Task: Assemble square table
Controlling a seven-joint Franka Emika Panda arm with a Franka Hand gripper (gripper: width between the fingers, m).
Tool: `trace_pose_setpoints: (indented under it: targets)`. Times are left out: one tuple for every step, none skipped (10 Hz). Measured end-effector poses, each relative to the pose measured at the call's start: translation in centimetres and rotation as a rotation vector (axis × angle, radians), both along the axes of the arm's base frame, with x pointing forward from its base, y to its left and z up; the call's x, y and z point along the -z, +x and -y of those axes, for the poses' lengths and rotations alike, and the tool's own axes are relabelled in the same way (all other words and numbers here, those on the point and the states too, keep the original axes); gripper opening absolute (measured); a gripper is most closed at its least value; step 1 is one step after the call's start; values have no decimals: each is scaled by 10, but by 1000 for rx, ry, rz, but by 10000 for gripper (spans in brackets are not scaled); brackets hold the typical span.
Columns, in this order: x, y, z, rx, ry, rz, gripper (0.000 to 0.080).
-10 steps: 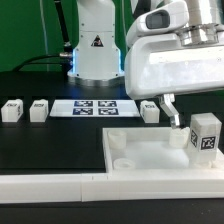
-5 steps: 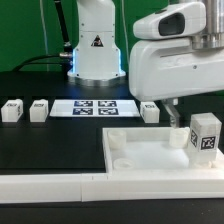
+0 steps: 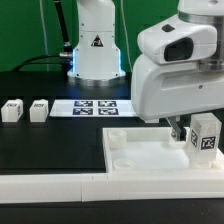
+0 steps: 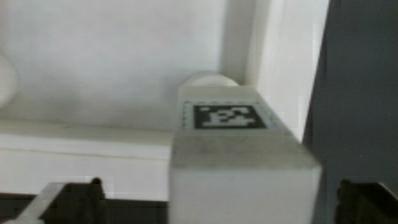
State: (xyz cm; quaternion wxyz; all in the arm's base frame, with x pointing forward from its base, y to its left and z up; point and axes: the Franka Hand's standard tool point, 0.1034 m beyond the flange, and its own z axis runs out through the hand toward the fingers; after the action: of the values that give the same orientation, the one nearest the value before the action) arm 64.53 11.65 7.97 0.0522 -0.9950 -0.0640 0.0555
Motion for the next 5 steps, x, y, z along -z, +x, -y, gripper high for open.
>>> trace_pose_setpoints:
  targets:
    - [1, 0, 0, 9, -1, 1, 649]
    - [1, 0, 0, 21, -3, 0, 649]
    - [1, 0, 0, 26, -4, 0, 558]
    - [1, 0, 0, 69, -9, -5, 374]
    - [1, 0, 0, 130, -16, -11, 374]
